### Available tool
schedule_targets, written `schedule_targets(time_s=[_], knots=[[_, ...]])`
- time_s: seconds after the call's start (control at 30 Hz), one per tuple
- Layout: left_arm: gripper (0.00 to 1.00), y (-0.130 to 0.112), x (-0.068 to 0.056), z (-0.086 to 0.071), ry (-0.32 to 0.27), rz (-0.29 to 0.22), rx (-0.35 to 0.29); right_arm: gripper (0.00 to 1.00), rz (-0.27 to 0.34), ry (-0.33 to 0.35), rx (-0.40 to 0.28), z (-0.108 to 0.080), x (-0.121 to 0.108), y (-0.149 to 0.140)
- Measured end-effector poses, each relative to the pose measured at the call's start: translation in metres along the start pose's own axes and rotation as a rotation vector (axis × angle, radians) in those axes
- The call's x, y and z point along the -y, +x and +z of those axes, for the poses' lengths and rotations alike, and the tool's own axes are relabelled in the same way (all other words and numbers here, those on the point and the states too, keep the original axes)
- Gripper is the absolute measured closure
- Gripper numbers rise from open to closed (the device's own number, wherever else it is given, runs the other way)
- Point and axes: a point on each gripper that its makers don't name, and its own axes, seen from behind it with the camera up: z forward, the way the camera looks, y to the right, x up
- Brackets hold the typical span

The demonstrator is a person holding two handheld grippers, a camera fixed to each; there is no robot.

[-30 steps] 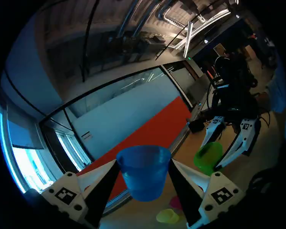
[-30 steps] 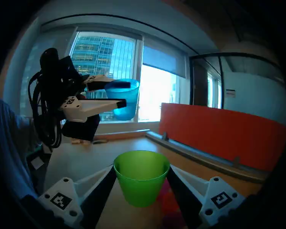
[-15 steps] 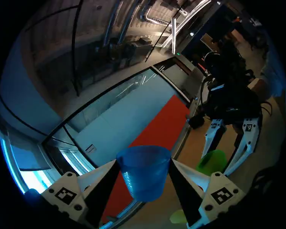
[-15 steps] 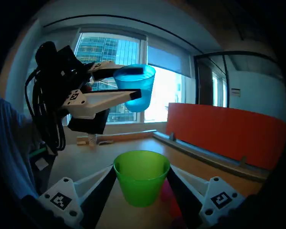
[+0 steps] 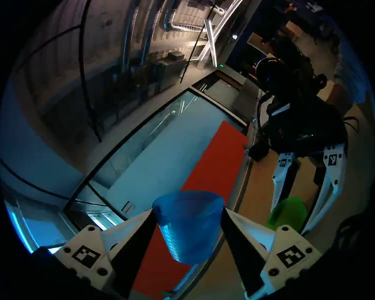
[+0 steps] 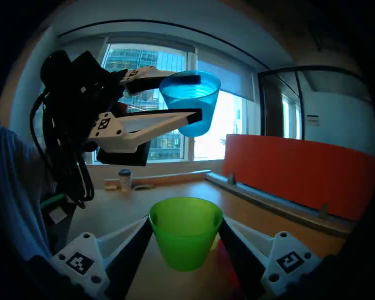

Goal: Pour water

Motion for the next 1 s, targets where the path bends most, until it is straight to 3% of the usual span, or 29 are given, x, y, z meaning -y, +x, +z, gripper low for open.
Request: schedule_targets(time_s=[0.5, 1.0], knots=[[0.14, 0.010, 0.002, 0.002, 0.005, 0.117, -0.002, 0.09, 0.004, 0.006, -0.010, -0.001, -0.002, 0.001], [0.14, 0.012, 0.006, 0.001, 0.014, 0.202, 0.002, 0.09, -0.002, 0.003, -0.013, -0.003, -0.005, 0.003]])
